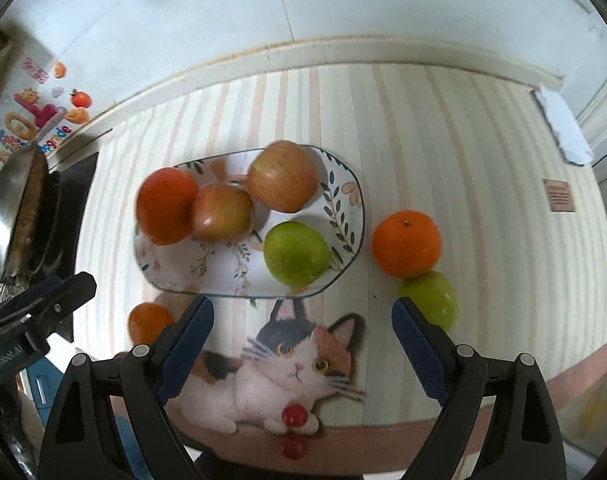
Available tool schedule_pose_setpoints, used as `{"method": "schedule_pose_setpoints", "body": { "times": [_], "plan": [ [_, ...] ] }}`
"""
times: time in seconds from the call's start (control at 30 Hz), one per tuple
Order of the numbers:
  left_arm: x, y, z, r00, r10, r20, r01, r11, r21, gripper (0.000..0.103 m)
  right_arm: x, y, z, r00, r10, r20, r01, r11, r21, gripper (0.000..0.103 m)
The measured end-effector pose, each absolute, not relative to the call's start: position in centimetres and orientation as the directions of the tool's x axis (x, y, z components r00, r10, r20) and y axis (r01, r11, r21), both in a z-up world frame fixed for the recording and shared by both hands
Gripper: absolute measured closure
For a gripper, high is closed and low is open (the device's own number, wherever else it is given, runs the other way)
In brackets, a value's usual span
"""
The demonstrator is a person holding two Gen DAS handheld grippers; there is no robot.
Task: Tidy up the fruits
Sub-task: 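Withdraw both tools from the plate and move toward the remaining fruit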
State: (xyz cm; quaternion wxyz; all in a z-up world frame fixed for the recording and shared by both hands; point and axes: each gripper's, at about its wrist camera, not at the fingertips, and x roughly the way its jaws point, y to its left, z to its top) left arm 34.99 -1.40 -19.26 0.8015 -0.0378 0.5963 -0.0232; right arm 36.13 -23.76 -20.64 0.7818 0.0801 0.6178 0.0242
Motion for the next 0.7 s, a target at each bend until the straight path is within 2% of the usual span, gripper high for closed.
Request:
{"method": "schedule_pose_setpoints", "body": {
  "times": [0.33, 0.7],
  "plan": [
    [30.8, -2.5, -13.4, 0.389, -0.04, -0.92, 0.04, 0.999, -0.026, 0.019, 32.3, -22.6, -13.3, 0.321, 0.118, -0.94, 0.032, 0.99, 0.135, 0.01],
    [28.5, -2.6, -10.0, 0.437, -0.049, -0.898, 0.028, 0.999, -0.041, 0.019, 29.4, -22.3, -8.1, 0.39, 0.114, -0.914, 0.036, 0.99, 0.138, 0.01]
  ]
}}
